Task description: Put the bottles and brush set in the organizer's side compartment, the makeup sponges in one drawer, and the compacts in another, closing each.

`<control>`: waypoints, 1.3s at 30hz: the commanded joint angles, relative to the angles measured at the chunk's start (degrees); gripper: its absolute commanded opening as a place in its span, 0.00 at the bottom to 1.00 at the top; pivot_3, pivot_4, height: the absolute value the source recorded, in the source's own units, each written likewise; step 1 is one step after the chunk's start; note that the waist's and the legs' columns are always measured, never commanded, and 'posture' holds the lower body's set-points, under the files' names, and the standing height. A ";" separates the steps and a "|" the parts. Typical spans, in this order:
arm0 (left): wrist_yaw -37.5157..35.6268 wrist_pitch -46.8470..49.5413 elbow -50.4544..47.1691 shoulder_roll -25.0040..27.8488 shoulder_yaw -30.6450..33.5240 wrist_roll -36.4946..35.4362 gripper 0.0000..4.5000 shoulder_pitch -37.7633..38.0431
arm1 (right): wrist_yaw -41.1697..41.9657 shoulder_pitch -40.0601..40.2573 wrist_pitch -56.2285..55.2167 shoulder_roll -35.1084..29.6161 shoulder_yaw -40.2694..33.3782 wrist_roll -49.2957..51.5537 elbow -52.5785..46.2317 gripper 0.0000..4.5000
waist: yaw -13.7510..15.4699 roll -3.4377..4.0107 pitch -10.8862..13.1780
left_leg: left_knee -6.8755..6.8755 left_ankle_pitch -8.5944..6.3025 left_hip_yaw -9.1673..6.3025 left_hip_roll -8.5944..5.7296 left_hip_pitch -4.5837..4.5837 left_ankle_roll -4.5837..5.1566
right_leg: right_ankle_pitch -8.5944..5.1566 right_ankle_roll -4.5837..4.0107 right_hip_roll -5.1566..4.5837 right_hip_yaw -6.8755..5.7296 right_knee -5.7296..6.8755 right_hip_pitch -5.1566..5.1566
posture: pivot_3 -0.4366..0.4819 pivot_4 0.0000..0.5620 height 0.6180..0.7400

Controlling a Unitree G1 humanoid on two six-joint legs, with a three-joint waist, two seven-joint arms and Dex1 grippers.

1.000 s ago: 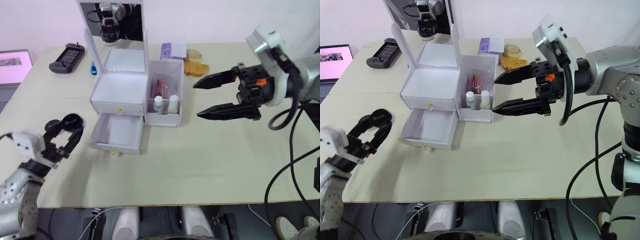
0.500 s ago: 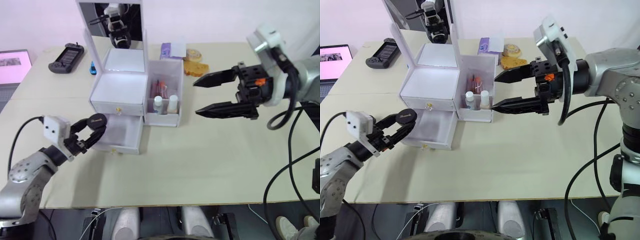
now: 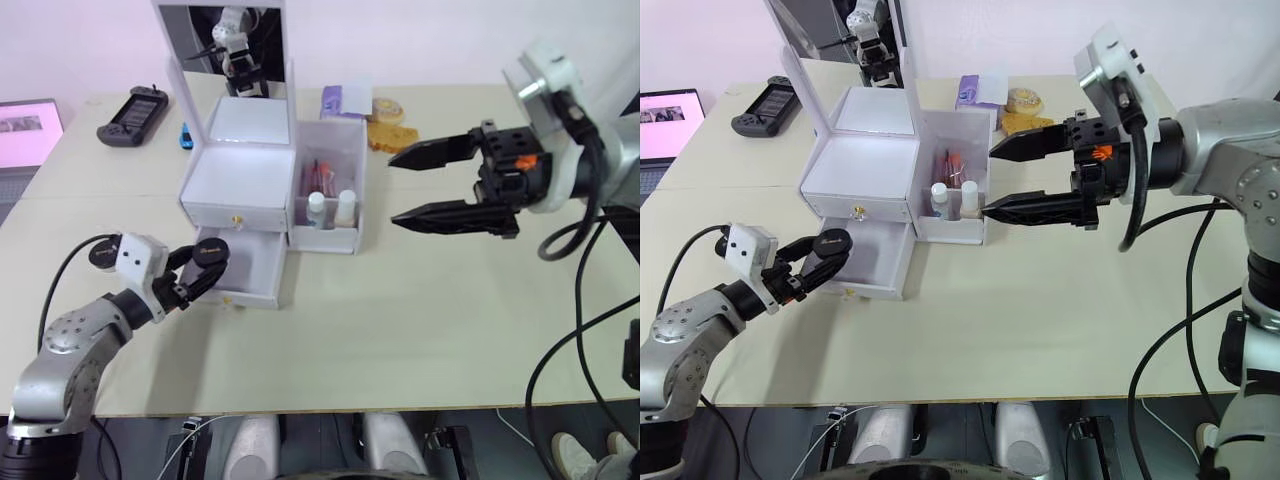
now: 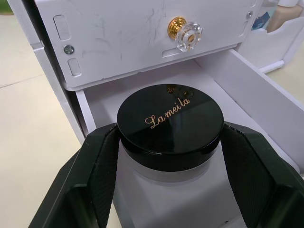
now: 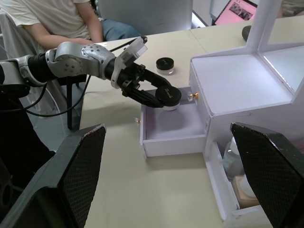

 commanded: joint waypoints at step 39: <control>-4.21 -22.61 13.54 -9.28 39.72 -3.48 0.98 30.81 | 5.82 3.07 -24.28 7.12 8.48 -24.01 17.17 1.00 | -0.18 -0.06 -0.02 | 0.01 0.00 0.01 0.00 0.04 0.00 | -0.12 -0.23 -0.01 -0.01 -0.01 -0.01 | 0.48 0.27 1.00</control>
